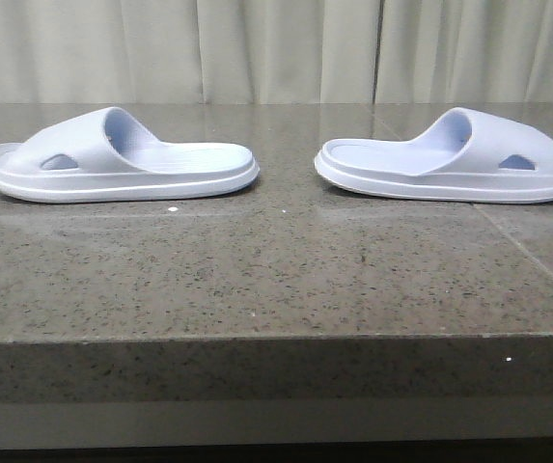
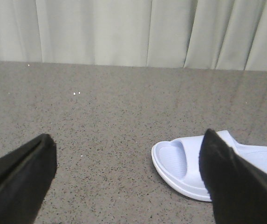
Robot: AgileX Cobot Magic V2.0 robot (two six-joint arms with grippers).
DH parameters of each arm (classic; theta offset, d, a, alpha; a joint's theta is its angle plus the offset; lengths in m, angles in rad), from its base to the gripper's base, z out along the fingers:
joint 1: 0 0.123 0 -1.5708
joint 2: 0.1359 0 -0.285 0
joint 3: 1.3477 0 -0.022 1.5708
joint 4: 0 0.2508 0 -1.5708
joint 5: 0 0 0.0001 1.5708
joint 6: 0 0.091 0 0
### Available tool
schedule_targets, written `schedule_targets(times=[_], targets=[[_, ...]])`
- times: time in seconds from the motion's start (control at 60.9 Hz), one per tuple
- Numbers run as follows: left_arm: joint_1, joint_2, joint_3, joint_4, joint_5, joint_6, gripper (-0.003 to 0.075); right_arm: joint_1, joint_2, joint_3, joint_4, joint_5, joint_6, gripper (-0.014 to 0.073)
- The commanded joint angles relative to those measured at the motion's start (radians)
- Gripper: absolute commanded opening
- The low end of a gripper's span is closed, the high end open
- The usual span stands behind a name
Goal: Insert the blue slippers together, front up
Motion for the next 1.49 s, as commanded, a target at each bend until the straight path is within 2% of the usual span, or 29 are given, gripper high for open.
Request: schedule_targets(times=[0.0,0.197,0.312,0.443,0.509,0.608,0.706,0.772,1.068,1.363,1.478], targets=[[-0.006,0.125,-0.087,-0.010,-0.077,-0.010,0.0587,-0.005,0.016,-0.037,-0.010,-0.090,-0.006,0.0624],[-0.006,0.427,-0.300,-0.087,0.012,-0.010,0.0587,-0.005,0.016,-0.037,-0.010,-0.090,-0.006,0.0624],[0.002,0.551,-0.417,-0.122,0.126,-0.008,0.0587,-0.005,0.016,-0.037,-0.010,-0.090,-0.006,0.0624],[0.064,0.669,-0.527,-0.197,0.259,0.034,0.0586,-0.005,0.016,-0.037,-0.010,-0.090,-0.006,0.0624],[0.109,0.715,-0.565,-0.306,0.308,0.101,0.0587,-0.005,0.016,-0.037,-0.010,-0.090,-0.006,0.0624],[0.198,0.783,-0.612,-0.560,0.396,0.296,0.0587,-0.005,0.016,-0.037,-0.010,-0.090,-0.006,0.0624],[0.297,0.872,-0.651,-0.823,0.579,0.504,0.0587,-0.005,0.016,-0.037,-0.010,-0.090,-0.006,0.0624],[0.339,0.942,-0.678,-0.927,0.694,0.581,0.0587,-0.005,0.016,-0.037,-0.010,-0.090,-0.006,0.0624],[0.358,1.164,-0.811,-0.975,0.924,0.636,0.0587,-0.005,0.016,-0.037,-0.010,-0.090,-0.006,0.0624],[0.354,1.232,-0.823,-0.977,0.928,0.656,0.0578,-0.005,0.017,-0.037,-0.010,-0.090,-0.006,0.0624],[0.343,1.248,-0.823,-0.977,0.928,0.658,0.0494,-0.005,0.017,-0.037,-0.010,-0.090,-0.006,0.0624]])
